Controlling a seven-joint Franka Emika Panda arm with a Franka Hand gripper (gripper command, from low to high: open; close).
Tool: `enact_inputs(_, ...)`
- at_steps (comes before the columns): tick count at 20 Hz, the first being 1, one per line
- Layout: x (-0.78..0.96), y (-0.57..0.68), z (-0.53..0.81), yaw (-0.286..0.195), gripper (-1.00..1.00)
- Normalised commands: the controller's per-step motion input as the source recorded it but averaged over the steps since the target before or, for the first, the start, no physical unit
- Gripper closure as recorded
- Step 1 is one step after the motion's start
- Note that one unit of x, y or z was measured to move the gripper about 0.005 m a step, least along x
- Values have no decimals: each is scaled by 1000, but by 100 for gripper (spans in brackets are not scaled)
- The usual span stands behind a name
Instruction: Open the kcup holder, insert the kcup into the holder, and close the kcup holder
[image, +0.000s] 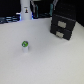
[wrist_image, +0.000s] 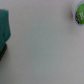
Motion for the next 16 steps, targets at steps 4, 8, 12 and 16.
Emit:
enact_inputs(4,-138,527,149,-207,-100)
enact_inputs(8,-211,626,124,-218,-100)
enact_inputs(12,-215,639,27,-221,-100)
enact_inputs(16,-231,670,4,-205,-100)
